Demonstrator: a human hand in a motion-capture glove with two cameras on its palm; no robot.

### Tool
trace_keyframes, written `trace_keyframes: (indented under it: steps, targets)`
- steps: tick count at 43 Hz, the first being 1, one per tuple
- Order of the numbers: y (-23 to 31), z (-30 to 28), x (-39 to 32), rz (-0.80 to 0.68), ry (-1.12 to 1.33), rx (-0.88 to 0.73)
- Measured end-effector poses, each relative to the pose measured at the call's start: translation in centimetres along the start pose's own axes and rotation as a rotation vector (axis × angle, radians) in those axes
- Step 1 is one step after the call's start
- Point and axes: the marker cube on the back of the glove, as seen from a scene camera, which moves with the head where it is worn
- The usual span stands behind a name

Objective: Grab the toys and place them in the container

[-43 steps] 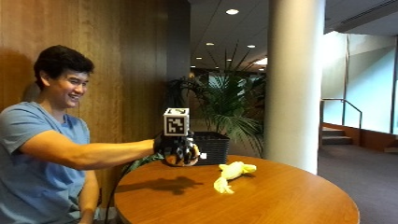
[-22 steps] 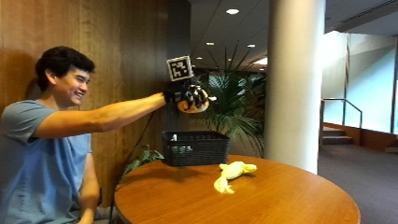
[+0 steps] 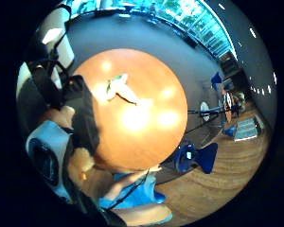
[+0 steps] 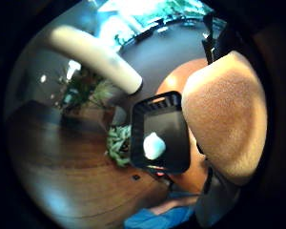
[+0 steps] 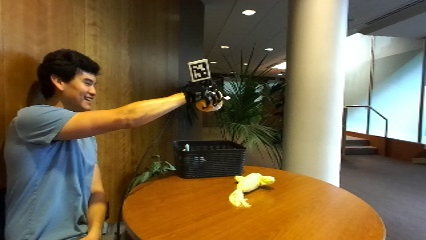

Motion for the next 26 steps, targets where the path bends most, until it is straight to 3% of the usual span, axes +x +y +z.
trace_keyframes:
  steps: [3, 7, 9, 19, 26]
  targets:
    - [-0.1, 1.3, -0.6, 0.032, 0.033, -0.019]
    - [1.2, 3.0, 0.2, -0.206, -0.013, -0.051]
    - [1.8, 4.1, -0.4, -0.251, 0.003, -0.062]
    - [3.1, 7.7, -4.4, -0.331, -0.072, -0.111]
    - [3.5, 9.3, -5.3, -0.285, -0.043, -0.191]
